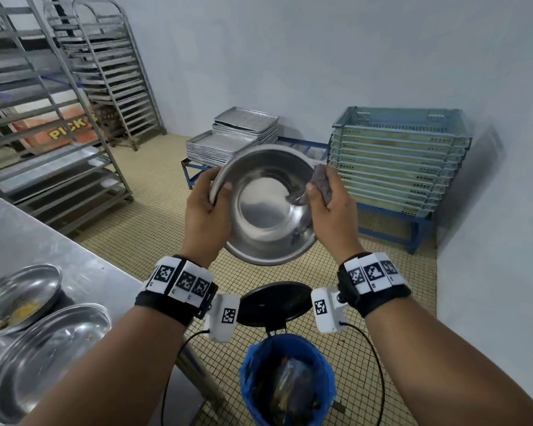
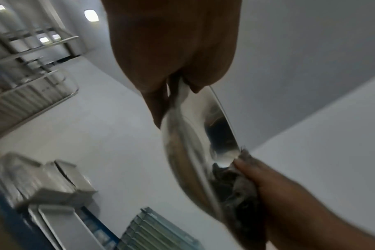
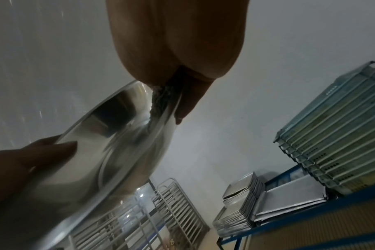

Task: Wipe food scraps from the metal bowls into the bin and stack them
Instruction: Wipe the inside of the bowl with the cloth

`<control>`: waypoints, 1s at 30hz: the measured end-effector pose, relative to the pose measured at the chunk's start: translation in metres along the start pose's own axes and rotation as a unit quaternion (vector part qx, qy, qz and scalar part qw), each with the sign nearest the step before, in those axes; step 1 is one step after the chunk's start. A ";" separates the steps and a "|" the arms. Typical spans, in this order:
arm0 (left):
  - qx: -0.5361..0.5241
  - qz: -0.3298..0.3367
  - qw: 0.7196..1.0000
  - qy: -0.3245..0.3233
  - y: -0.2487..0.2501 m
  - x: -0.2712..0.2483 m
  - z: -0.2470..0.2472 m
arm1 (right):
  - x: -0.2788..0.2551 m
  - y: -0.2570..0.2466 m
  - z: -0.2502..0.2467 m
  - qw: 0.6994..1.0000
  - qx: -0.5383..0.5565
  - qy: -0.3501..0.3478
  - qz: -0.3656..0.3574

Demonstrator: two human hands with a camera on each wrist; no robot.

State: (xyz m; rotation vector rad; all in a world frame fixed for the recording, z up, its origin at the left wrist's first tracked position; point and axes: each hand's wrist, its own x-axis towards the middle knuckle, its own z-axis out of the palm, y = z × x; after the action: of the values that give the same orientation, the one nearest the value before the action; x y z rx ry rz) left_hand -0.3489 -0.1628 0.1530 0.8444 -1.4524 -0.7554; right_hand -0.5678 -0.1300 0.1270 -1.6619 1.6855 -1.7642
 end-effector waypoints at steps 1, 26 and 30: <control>0.020 0.002 1.000 -0.020 -0.003 -0.001 -0.001 | 0.002 0.001 -0.003 1.000 -0.008 -0.009 -0.001; -0.066 -0.353 0.932 0.040 0.010 -0.005 0.020 | -0.026 0.008 0.018 0.975 -0.139 -0.019 -0.175; -0.237 -0.426 0.870 0.075 0.007 -0.004 0.027 | -0.051 0.014 0.029 0.962 -0.169 -0.028 -0.212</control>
State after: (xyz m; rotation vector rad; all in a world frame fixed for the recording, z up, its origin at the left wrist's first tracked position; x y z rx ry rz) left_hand -0.3759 -0.1560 0.1556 1.1178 -0.6425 -1.5903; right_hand -0.5349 -0.1133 0.0793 -2.3495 1.7829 -1.6310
